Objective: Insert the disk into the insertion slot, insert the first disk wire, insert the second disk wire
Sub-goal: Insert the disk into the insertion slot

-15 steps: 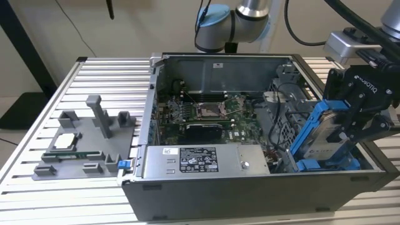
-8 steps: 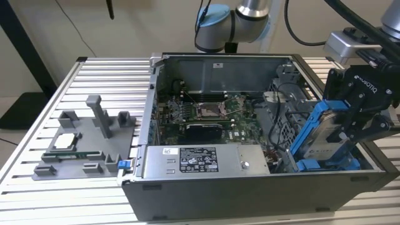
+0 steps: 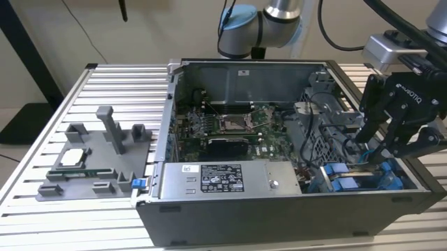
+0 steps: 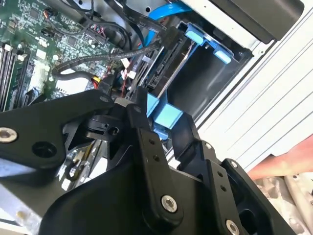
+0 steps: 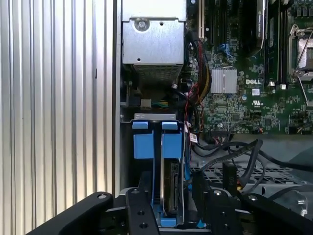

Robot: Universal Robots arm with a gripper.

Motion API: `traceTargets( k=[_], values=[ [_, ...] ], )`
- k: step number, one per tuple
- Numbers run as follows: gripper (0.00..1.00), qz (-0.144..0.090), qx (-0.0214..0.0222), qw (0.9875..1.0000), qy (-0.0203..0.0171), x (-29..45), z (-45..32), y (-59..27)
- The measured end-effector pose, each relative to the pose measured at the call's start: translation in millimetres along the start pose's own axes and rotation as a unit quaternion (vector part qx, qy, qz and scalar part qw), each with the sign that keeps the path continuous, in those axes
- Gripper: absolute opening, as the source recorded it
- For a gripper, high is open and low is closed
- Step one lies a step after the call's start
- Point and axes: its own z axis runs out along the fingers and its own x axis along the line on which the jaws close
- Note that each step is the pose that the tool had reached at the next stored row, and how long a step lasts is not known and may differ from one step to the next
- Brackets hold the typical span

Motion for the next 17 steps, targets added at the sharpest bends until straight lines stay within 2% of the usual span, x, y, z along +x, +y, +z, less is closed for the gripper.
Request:
traceTargets(
  k=[4,10,17],
  values=[
    [1.00,0.000,0.0000,1.0000,0.0000,0.0,-2.6,0.1],
    [1.00,0.000,-0.0003,1.0000,0.0000,-0.6,-16.1,1.1],
    [1.00,0.002,-0.0003,1.0000,-0.0002,-8.0,-20.0,5.1]
  ],
)
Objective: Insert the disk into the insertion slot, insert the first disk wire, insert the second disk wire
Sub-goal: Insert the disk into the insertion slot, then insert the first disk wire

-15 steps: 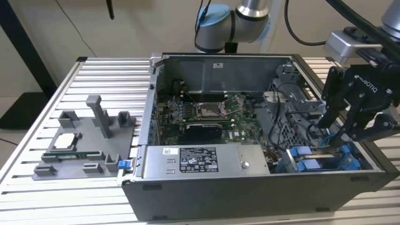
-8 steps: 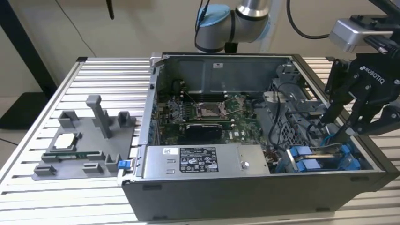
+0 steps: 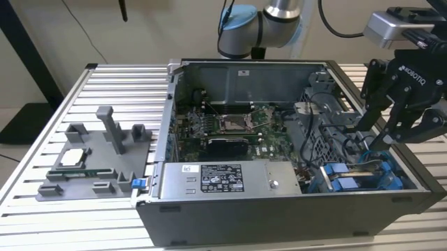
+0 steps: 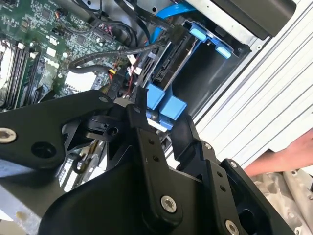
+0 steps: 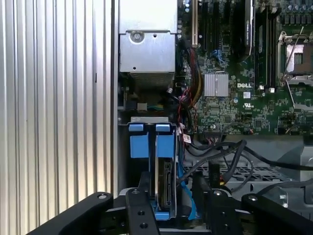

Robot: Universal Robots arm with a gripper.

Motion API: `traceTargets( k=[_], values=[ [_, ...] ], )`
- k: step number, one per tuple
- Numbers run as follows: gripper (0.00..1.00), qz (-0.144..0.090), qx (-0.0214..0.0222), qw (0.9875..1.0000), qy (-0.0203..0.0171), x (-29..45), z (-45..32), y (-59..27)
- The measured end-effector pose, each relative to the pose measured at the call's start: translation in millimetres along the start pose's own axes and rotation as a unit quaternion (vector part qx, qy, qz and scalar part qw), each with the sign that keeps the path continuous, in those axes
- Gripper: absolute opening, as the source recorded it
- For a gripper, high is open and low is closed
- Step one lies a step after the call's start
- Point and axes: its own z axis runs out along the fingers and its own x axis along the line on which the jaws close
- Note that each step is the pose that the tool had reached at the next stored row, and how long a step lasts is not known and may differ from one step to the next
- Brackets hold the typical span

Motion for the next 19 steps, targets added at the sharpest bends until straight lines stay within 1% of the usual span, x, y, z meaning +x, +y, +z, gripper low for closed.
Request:
traceTargets(
  k=[6,11,16,19],
  values=[
    [1.00,0.000,0.0000,1.0000,0.0001,-1.4,0.0,0.3],
    [1.00,0.002,0.0000,1.0000,0.0000,-10.2,-0.1,0.6],
    [1.00,0.003,0.0001,1.0000,-0.0001,-21.0,0.8,1.3],
    [1.00,0.005,0.0007,1.0000,-0.0003,-23.1,3.2,3.5]
  ],
)
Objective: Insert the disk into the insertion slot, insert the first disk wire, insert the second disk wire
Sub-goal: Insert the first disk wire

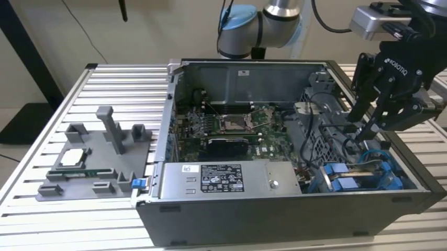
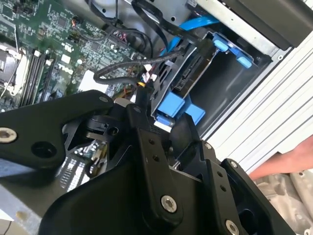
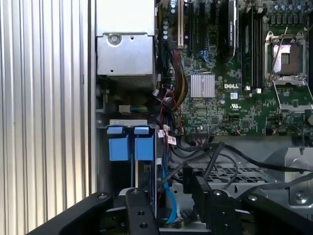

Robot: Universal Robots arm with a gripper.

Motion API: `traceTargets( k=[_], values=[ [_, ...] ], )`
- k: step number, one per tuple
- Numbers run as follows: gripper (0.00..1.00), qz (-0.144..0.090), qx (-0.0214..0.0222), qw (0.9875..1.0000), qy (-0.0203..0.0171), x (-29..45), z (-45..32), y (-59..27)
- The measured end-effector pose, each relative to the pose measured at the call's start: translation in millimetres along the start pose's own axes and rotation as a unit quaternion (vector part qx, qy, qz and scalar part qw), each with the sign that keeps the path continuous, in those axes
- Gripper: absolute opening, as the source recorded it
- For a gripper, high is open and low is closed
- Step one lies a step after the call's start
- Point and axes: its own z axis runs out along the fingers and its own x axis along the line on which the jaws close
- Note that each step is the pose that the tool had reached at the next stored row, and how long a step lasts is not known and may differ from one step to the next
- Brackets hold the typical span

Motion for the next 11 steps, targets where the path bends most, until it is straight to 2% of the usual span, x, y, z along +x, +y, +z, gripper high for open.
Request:
traceTargets(
  k=[6,10,11],
  values=[
    [1.00,0.008,0.0031,1.0000,-0.0023,0.1,6.2,5.0],
    [1.00,0.008,0.0054,0.9999,-0.0091,0.1,9.7,4.8],
    [1.00,0.008,0.0053,0.9999,-0.0126,0.1,10.0,4.8]
  ],
)
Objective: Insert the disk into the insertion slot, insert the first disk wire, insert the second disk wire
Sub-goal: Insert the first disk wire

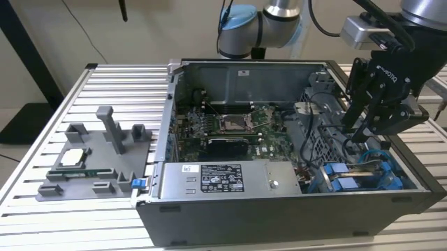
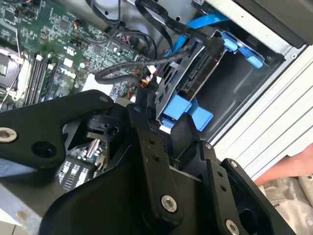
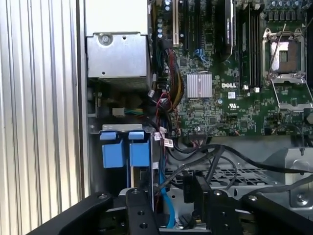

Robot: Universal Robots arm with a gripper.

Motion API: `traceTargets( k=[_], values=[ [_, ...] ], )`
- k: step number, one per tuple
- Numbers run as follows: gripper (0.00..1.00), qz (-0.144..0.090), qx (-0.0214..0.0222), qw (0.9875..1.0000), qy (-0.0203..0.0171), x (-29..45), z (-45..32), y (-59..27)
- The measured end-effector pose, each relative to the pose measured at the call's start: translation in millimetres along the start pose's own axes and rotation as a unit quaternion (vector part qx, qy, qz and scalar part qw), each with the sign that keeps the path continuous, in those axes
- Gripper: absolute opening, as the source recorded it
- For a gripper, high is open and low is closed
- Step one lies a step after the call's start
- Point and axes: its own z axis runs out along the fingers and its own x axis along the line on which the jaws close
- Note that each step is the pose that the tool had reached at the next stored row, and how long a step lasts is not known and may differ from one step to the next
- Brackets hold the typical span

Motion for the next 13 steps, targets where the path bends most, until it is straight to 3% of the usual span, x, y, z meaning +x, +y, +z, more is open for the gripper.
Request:
traceTargets(
  k=[8,13],
  values=[
    [1.00,0.000,-0.0003,1.0000,-0.0018,-0.3,0.2,-0.1],
    [1.00,-0.001,0.0020,0.9999,-0.0102,-0.2,3.3,-0.3]
  ],
)
